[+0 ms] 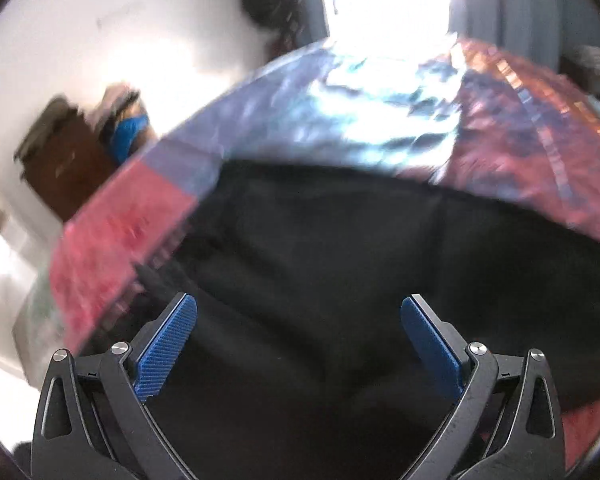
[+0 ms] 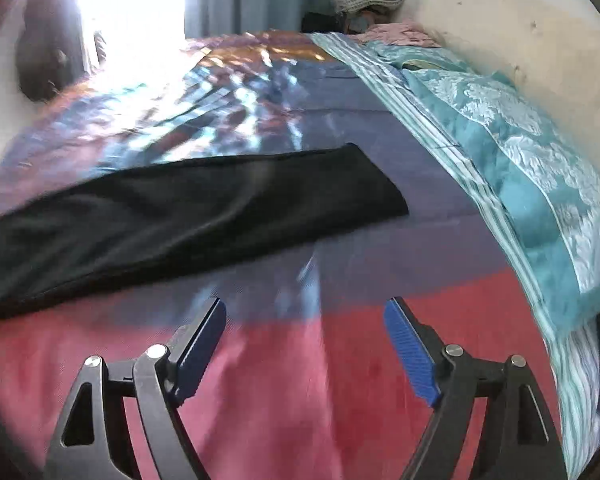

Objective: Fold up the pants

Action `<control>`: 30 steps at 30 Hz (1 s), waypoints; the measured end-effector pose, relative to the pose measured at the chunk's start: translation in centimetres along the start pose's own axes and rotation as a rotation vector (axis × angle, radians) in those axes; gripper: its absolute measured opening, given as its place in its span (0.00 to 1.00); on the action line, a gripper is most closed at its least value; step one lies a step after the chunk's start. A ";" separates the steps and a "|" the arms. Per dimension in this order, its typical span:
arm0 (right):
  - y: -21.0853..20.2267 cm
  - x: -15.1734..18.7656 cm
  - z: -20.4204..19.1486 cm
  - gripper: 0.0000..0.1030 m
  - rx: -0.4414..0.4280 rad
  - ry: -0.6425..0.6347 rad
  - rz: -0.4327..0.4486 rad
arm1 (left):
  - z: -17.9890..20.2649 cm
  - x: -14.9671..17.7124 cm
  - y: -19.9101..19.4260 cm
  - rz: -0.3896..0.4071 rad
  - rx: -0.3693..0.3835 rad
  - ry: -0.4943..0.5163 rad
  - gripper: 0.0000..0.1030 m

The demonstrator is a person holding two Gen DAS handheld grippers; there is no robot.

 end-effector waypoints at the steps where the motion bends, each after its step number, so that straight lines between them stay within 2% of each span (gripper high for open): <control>1: 2.7 -0.3 0.7 0.79 0.015 0.050 -0.038 | 0.1 1.2 1.4 -0.041 -0.001 -0.003 1.00; 2: 4.3 0.0 1.1 0.79 0.010 0.081 -0.065 | 0.2 2.1 2.4 -0.042 0.012 -0.014 1.00; 3: 5.4 0.8 1.8 0.92 0.004 0.095 -0.086 | 0.1 2.4 2.2 0.007 0.023 -0.034 1.00; 4: 6.2 1.1 2.8 1.00 0.002 0.110 -0.079 | 0.1 2.4 2.0 0.022 0.024 -0.037 1.00; 5: 6.1 1.0 3.3 1.00 -0.023 0.134 -0.080 | 0.1 2.4 2.1 0.015 0.019 -0.031 1.00; 9: 5.3 1.3 3.1 1.00 0.014 0.101 -0.082 | -0.1 2.4 2.4 0.019 0.033 -0.037 1.00; 12: 5.0 1.1 3.2 1.00 -0.010 0.123 -0.082 | -0.1 2.5 1.9 0.034 0.022 -0.033 1.00; 30: 5.5 1.3 3.8 1.00 -0.005 0.116 -0.080 | 0.0 2.4 1.5 0.038 -0.004 -0.021 1.00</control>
Point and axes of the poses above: each gripper's, at about its wrist camera, not at the fingertips, and y roughly the way its jaws point, z to its right, x to its underside, the point moved 5 cm from there along y, roughly the way its jaws point, and after that the axes turned 2 degrees about z, right-handed, at the moved point
